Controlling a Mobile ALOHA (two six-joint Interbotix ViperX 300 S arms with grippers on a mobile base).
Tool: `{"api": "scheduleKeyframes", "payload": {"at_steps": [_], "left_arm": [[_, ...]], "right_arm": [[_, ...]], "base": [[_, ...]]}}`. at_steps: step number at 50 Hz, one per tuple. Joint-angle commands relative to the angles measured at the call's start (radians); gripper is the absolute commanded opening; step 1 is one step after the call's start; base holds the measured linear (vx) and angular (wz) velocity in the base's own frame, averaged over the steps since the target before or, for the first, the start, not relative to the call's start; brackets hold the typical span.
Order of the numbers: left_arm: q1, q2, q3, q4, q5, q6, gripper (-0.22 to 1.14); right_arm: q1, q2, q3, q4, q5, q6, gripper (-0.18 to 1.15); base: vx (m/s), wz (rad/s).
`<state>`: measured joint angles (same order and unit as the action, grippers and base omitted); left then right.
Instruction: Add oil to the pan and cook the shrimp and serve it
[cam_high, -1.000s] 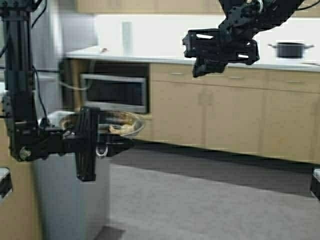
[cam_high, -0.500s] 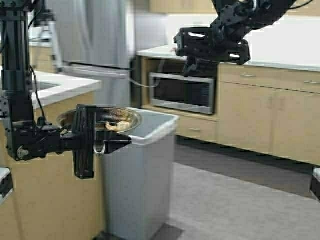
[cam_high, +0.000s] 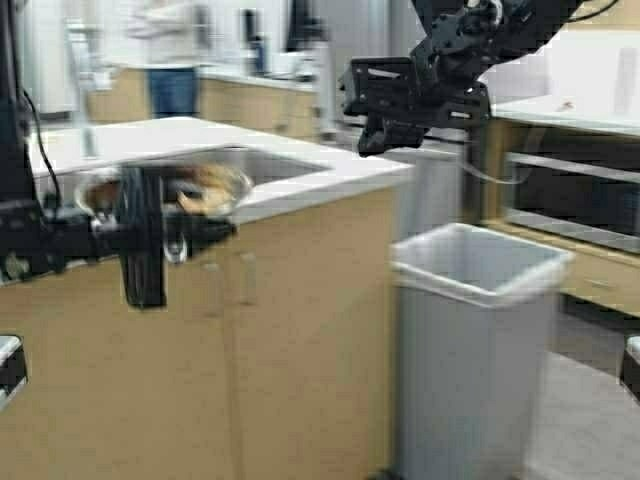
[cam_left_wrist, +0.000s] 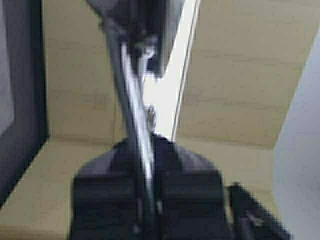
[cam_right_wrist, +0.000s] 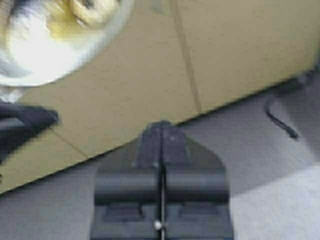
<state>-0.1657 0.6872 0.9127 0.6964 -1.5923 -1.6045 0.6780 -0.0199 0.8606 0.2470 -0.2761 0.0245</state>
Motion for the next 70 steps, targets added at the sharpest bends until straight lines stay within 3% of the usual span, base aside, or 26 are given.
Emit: {"api": "scheduleKeyframes", "payload": {"at_steps": [1,32,70], "left_arm": [[0.012,-0.16,0.049,0.006,-0.014,0.018,0.04],[0.041,-0.33,0.179,0.006,0.071,-0.003,0.04],[0.081,-0.546,0.232,-0.026,0.207,-0.081,0.04]], "right_arm": [[0.003,-0.014,-0.015,-0.002,-0.005,0.005,0.06],[0.011,0.018,-0.048,0.003,0.02,0.006,0.06],[0.044,-0.008,-0.054,0.003,0.052,0.006,0.06]], "base": [[0.1,0.58],[0.07,0.36],[0.06,0.37]]}}
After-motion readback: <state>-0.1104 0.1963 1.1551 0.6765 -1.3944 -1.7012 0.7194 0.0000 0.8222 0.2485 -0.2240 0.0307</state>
